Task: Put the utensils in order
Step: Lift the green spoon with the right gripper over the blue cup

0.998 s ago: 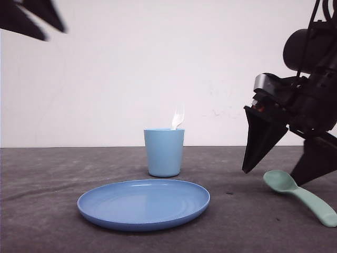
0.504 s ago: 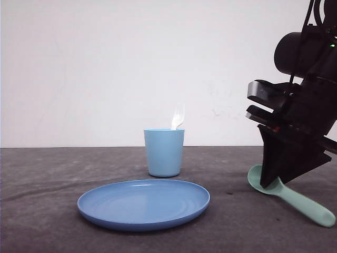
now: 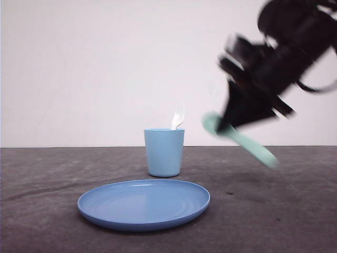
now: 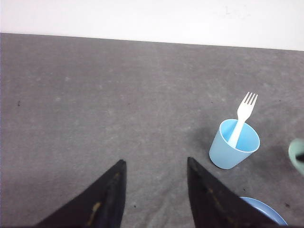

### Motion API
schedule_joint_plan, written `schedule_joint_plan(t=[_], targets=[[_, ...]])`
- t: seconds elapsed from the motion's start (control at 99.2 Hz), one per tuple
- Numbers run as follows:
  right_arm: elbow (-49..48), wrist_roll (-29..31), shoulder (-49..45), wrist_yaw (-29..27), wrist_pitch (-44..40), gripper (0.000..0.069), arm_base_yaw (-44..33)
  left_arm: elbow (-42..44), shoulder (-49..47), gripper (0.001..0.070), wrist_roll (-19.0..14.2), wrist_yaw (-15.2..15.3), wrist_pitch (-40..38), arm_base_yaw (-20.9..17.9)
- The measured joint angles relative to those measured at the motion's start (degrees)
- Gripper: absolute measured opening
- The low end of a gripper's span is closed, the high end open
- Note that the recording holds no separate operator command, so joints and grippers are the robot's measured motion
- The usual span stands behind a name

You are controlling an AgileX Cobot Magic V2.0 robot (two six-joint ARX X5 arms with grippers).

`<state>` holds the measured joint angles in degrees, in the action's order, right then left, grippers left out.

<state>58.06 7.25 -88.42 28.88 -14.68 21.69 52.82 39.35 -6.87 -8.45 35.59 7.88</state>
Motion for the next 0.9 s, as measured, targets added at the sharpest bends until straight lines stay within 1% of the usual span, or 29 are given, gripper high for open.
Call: schedule_joint_plan(t=[0.151, 0.323, 0.383, 0.464, 0.585, 0.665, 0.726, 0.897], targets=[[4.81, 1.46, 0.04, 0.90, 5.20, 0.0029, 2.62, 0.02, 0.52, 0.0233, 0.00, 0.00, 0.02, 0.00], [5.97, 2.16, 0.07, 0.52, 18.01, 0.0029, 6.08, 0.00, 0.90, 0.0233, 0.00, 0.00, 0.02, 0.00], [5.97, 1.84, 0.07, -1.05, 22.36, 0.0029, 7.30, 0.00, 1.01, 0.0233, 0.00, 0.00, 0.04, 0.00], [5.97, 0.15, 0.07, -4.57, 26.99, 0.0029, 9.05, 0.00, 1.16, 0.0233, 0.00, 0.00, 0.39, 0.00], [5.97, -3.54, -0.02, -10.82, 30.82, 0.0029, 11.47, 0.02, 1.14, 0.0233, 0.00, 0.00, 1.77, 0.00], [5.97, -5.75, -0.39, -13.86, 33.40, 0.0029, 12.35, 0.00, 1.16, 0.0233, 0.00, 0.00, 2.43, 0.00], [5.97, -7.10, -1.25, -15.39, 35.30, 0.0029, 12.85, 0.00, 1.16, 0.0233, 0.00, 0.00, 2.64, 0.00], [5.97, -9.35, -6.21, -16.02, 41.33, 0.0029, 12.98, 0.00, 1.16, 0.0233, 0.00, -0.02, 3.02, 0.00]])
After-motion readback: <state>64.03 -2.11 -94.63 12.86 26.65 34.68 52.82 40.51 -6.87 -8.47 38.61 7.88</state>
